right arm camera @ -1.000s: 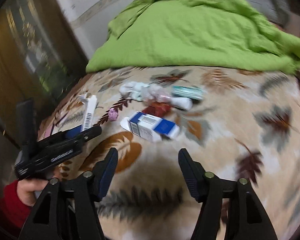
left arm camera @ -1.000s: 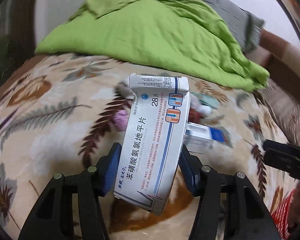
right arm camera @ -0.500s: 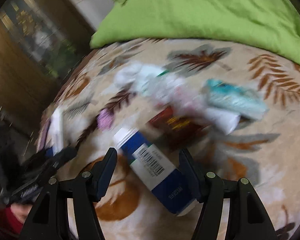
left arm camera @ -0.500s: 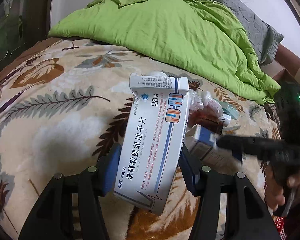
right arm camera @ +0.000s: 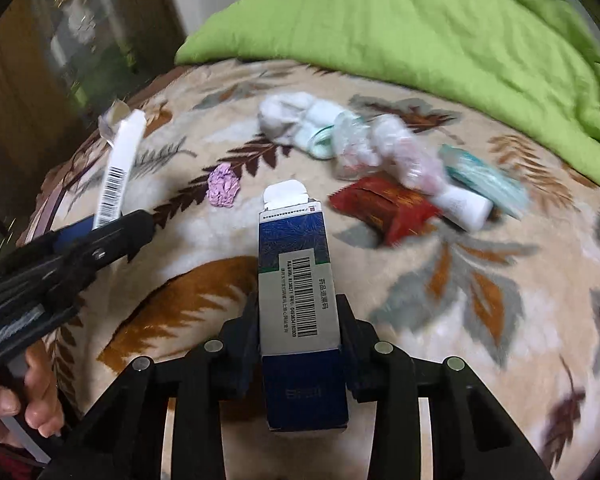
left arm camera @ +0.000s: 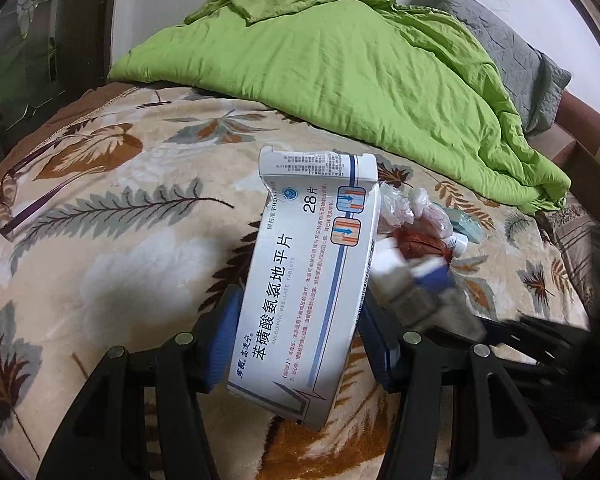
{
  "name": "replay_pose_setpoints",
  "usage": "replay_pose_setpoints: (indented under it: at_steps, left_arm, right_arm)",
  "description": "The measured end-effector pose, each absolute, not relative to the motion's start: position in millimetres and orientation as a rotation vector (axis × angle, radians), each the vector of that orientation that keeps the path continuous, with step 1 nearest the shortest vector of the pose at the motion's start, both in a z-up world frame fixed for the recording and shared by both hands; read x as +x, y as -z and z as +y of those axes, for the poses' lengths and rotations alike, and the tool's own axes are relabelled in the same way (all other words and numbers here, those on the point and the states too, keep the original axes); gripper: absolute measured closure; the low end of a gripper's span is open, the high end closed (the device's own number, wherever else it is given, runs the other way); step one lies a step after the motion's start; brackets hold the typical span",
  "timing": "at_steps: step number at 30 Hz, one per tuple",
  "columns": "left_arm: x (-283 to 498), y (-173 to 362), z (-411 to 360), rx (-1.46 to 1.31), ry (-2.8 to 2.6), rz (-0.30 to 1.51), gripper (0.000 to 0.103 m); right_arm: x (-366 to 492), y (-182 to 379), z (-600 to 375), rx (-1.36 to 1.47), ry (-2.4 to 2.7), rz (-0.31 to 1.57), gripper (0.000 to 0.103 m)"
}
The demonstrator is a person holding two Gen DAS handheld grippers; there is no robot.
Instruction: Collect trash
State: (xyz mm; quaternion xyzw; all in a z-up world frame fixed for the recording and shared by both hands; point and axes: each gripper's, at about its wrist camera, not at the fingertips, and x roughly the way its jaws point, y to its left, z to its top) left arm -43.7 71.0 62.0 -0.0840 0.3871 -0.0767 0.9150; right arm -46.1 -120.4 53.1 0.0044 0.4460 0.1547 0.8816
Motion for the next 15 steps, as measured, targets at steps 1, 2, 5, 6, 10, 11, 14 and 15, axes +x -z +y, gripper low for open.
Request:
replay_pose_setpoints:
  at_steps: [1, 2, 5, 6, 10, 11, 14, 15]
  left_arm:
    - [-44.5, -62.1, 68.7, -0.167, 0.160, 0.795, 0.047]
    - [-45.5, -62.4, 65.9, -0.162, 0.166, 0.794, 0.047]
    - [-51.7, -62.9, 54.6, -0.141, 0.185, 0.789, 0.047]
    - [-55.4, -63.7, 49.9, -0.129, 0.191, 0.784, 0.047]
    - [-69.7, -68.8, 34.8, -0.067, 0.194, 0.750, 0.047]
    - [-73.2, -70.2, 32.1, -0.053, 0.193, 0.741, 0.047]
    - [-86.3, -73.3, 26.5, -0.023, 0.194, 0.721, 0.047]
    - [-90.6, -73.2, 26.1, -0.021, 0.196, 0.721, 0.047]
  right_arm:
    - [-54.9, -57.2, -126.2, 0.027, -0.292, 0.907, 0.065]
    - [-65.6, -61.3, -131.7, 0.041, -0.252, 0.883, 0.065]
    - [-89.9, -68.7, -149.6, 0.107, -0.167, 0.827, 0.065]
    - [-93.7, -70.9, -154.9, 0.130, -0.150, 0.818, 0.065]
    - [-112.9, -86.3, -176.2, 0.214, -0.080, 0.741, 0.065]
    - [-116.6, -87.6, -179.3, 0.229, -0.066, 0.731, 0.065]
    - [-126.7, -93.9, -180.2, 0.222, -0.033, 0.692, 0.065]
    - [-129.3, -96.8, -178.3, 0.206, -0.024, 0.676, 0.065]
